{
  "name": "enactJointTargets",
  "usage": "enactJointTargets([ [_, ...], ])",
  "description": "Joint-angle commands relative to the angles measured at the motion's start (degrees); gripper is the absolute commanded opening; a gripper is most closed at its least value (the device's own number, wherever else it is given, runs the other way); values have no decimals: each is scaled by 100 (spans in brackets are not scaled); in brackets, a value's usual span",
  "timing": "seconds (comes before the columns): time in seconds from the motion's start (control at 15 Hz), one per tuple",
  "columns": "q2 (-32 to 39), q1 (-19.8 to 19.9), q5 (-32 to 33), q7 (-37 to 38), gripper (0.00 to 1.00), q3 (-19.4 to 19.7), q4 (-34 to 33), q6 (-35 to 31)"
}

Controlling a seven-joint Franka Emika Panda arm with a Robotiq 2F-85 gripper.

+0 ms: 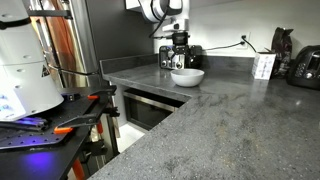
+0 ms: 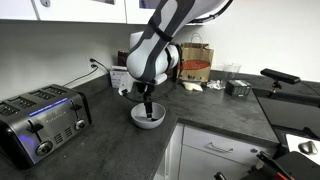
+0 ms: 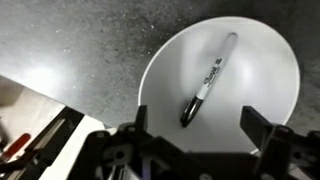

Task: Take the marker out of the bowl and put it on the counter

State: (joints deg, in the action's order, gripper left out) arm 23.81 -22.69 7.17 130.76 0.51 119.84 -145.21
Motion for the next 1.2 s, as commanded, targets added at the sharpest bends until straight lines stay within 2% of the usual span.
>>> enactJointTargets([
  [0.0, 250, 85, -169, 235, 100, -12, -122, -438],
  [0.6, 1012, 183, -833, -15, 100, -57, -502, -740],
  [0.67, 1069, 169, -840, -28, 75, -32, -560, -780],
  [0.8, 1159, 253, -951, -141, 66, -86, -654, -892],
  [0.93, 1213, 403, -1193, -344, 49, -178, -730, -941],
  [1.13, 1216, 453, -1375, -581, 27, -111, -774, -959],
])
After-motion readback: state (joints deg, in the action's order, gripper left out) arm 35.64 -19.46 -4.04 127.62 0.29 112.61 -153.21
